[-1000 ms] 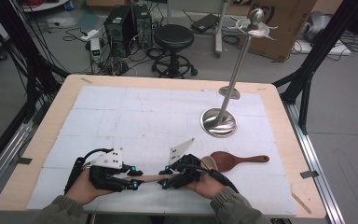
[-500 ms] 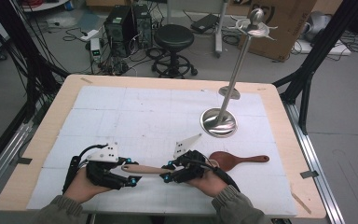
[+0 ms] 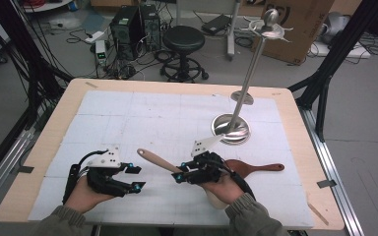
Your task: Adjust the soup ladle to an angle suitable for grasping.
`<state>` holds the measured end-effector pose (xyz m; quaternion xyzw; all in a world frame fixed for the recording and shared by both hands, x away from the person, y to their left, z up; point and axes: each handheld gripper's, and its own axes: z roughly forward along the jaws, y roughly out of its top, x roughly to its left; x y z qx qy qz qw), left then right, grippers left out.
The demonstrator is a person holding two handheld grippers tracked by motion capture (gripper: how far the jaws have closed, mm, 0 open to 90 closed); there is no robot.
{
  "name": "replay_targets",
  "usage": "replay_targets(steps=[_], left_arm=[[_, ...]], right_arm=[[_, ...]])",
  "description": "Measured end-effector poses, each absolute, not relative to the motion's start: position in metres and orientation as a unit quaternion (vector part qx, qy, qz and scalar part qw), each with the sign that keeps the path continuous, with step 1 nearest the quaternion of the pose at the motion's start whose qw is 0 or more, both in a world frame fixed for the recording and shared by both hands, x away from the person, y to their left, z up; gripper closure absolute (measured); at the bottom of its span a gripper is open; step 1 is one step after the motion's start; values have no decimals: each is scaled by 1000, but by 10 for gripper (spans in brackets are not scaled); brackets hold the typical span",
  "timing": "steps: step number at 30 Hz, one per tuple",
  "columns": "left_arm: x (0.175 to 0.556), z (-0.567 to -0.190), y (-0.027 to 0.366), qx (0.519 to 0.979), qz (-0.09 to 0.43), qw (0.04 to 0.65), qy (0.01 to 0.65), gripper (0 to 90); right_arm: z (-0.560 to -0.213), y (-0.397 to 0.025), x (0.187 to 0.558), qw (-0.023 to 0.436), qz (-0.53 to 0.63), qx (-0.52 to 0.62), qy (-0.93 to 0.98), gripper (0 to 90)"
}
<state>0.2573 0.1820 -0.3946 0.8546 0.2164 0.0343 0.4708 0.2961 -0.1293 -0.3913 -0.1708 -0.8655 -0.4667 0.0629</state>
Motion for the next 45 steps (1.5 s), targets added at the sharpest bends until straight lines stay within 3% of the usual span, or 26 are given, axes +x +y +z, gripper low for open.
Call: replay_targets(steps=[8, 28, 45], left_arm=[[257, -395, 181, 855, 35, 469, 217, 458], [257, -396, 181, 856, 36, 468, 218, 431], [257, -397, 185, 853, 42, 467, 229, 384]], right_arm=[[-380, -146, 302, 60, -514, -199, -833, 754], [-355, -190, 309, -3, -606, -248, -756, 761], [-351, -199, 311, -32, -608, -265, -748, 765]])
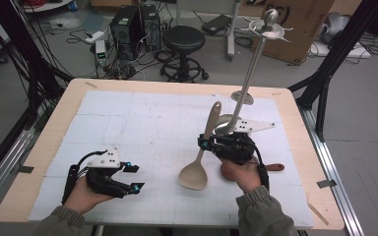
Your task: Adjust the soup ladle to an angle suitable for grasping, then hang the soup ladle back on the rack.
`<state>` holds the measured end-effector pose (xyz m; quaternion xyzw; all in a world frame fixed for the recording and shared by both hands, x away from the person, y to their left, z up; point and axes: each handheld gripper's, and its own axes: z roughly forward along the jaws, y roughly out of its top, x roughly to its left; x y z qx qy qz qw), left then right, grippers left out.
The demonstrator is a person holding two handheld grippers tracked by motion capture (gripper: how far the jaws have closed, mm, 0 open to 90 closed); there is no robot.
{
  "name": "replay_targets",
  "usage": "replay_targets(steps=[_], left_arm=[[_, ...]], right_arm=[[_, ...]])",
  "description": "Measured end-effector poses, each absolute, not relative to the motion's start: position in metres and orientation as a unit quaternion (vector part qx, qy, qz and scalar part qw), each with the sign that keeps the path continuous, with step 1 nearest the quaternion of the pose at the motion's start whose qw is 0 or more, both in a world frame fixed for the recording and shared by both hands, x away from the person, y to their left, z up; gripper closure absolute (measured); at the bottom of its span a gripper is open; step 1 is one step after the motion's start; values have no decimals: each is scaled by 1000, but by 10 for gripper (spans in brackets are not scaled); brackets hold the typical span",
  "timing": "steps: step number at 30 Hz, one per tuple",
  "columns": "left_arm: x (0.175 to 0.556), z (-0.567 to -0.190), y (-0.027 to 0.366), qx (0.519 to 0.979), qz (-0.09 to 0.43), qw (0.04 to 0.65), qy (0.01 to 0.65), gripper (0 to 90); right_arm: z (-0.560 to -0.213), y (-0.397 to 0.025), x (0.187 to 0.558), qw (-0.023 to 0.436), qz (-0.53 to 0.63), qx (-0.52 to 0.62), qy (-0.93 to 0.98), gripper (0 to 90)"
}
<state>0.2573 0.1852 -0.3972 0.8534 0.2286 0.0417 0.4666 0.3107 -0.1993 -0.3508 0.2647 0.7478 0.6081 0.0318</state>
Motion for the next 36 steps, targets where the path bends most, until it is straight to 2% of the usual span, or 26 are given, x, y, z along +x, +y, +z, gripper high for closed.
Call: replay_targets(steps=[19, 36], left_arm=[[260, -397, 192, 846, 64, 463, 255, 299], [261, -396, 194, 845, 69, 462, 259, 280]], right_arm=[[-314, -223, 319, 61, 611, 257, 746, 766], [-297, -244, 329, 75, 606, 265, 746, 766]])
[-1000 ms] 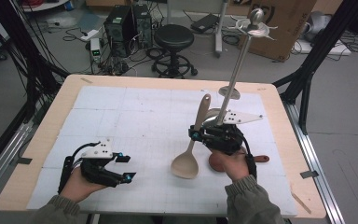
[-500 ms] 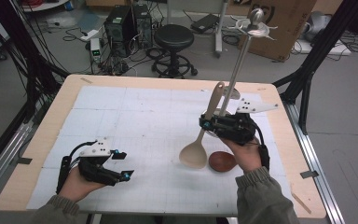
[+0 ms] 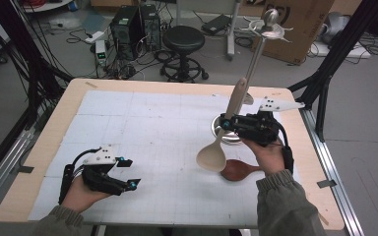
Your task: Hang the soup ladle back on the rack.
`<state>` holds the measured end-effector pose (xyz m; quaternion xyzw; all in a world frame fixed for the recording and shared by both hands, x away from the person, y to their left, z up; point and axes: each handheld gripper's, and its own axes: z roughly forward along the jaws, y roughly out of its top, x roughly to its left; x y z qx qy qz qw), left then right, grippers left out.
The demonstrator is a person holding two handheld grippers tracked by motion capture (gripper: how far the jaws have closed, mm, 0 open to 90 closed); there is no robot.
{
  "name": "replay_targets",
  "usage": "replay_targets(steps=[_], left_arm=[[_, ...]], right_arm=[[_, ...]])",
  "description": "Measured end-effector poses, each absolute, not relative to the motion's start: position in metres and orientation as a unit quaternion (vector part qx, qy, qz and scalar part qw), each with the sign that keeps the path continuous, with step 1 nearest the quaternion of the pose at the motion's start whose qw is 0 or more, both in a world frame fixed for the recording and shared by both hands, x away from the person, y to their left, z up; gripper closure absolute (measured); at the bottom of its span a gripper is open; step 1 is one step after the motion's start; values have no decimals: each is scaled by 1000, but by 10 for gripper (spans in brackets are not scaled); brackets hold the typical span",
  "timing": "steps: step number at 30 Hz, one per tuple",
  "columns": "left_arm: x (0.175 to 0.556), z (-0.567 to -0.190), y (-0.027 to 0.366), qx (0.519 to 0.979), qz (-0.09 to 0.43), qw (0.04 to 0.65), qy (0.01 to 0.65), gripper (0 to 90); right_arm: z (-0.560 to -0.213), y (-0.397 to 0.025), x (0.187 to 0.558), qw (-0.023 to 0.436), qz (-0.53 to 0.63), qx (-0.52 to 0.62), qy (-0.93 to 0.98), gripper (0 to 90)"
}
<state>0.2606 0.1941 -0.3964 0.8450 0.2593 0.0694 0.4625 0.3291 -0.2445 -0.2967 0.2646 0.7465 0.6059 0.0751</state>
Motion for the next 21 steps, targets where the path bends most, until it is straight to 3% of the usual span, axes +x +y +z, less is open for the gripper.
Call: replay_targets(steps=[21], left_arm=[[260, -397, 195, 844, 72, 460, 266, 272]], right_arm=[[-274, -265, 352, 87, 598, 277, 747, 766]])
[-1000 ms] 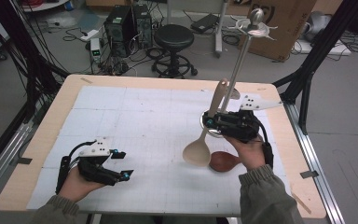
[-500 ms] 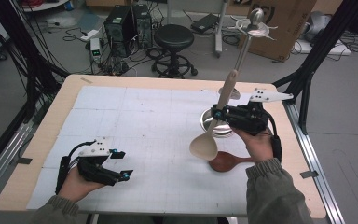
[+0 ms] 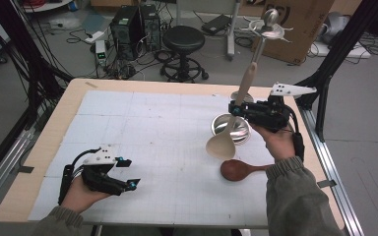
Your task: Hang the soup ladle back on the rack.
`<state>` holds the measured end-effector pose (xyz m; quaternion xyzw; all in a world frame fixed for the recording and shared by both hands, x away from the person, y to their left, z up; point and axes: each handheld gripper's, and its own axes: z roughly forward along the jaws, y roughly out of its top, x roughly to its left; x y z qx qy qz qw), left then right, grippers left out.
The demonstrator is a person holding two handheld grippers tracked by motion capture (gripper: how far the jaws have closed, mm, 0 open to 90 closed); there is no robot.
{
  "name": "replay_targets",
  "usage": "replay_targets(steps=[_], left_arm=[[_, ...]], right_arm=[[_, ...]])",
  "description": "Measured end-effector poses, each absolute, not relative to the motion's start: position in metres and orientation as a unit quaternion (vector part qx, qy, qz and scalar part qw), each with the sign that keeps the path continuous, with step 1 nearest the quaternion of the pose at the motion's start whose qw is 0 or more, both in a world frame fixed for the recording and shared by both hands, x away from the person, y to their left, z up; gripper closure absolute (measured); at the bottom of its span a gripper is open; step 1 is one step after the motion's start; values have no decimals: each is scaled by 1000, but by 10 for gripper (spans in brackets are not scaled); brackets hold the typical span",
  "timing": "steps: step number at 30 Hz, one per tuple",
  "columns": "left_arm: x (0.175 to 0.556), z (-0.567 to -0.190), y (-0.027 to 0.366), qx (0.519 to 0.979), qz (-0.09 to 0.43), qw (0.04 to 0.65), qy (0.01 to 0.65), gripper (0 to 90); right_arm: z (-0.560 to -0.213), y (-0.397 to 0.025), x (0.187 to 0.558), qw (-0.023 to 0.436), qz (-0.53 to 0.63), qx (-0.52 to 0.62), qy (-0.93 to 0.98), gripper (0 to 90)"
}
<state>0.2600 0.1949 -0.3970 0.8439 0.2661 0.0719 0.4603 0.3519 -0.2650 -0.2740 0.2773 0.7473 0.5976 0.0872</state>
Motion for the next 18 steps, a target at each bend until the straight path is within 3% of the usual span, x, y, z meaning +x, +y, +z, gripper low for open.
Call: replay_targets(steps=[18], left_arm=[[260, -396, 196, 842, 74, 463, 267, 271]], right_arm=[[-234, -276, 373, 103, 592, 283, 747, 766]])
